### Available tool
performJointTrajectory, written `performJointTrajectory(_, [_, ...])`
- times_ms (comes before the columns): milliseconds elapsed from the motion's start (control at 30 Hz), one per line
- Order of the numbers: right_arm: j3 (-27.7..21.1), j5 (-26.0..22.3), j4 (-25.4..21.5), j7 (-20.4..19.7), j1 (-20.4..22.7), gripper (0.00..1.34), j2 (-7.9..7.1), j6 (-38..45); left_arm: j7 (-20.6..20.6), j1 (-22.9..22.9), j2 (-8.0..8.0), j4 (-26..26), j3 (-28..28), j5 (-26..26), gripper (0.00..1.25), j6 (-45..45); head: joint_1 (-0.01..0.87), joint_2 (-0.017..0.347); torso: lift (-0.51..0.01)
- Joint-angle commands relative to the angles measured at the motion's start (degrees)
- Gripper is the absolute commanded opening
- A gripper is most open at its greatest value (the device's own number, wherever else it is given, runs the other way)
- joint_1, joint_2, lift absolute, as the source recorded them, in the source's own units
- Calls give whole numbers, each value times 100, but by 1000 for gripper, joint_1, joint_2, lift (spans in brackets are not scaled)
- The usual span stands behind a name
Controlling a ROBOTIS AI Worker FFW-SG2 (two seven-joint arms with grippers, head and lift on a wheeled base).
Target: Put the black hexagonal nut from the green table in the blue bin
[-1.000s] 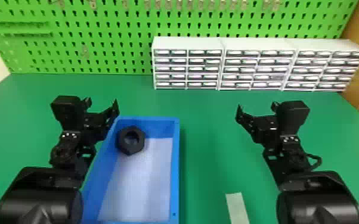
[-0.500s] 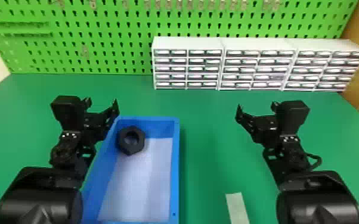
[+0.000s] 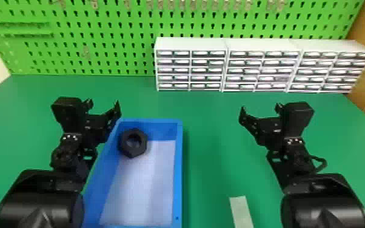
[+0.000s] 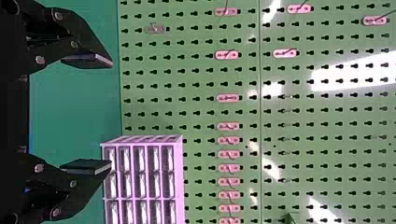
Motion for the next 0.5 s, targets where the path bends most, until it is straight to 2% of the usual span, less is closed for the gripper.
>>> performJointTrajectory(0, [3, -2, 0, -1, -1, 1128, 0, 5, -6, 0, 0, 0, -9, 0, 762, 0, 686, 51, -96])
performJointTrajectory(467, [12, -2, 0, -1, -1, 1126, -9, 5, -6, 0, 0, 0, -9, 0, 762, 0, 686, 51, -96])
